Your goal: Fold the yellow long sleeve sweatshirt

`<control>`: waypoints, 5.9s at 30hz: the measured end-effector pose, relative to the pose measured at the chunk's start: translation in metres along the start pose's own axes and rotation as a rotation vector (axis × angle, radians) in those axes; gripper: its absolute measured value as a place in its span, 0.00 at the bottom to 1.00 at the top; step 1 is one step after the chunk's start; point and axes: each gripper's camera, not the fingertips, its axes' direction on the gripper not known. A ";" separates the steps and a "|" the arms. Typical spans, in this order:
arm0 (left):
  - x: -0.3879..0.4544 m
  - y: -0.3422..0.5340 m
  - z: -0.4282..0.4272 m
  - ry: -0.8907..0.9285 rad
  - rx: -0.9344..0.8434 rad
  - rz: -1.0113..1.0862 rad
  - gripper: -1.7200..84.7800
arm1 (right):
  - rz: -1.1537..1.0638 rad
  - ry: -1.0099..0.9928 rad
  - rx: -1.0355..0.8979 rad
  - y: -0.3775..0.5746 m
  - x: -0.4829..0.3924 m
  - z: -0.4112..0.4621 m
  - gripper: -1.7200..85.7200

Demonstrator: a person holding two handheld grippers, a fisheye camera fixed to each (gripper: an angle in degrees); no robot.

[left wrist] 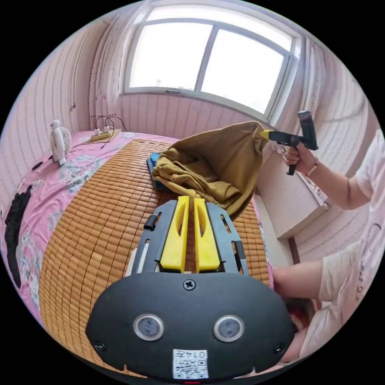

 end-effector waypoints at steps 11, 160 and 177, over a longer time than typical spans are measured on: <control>0.144 0.345 -0.181 -0.054 -0.440 -0.821 0.02 | 0.097 -0.086 -0.842 0.174 -0.164 0.161 0.05; 0.206 0.442 -0.122 -0.489 -0.180 -0.708 0.03 | -0.316 0.129 -0.359 0.143 -0.080 0.251 0.10; 0.194 0.412 -0.060 -0.414 -0.225 -0.710 0.04 | -0.438 -0.020 -0.364 0.061 -0.086 0.274 0.05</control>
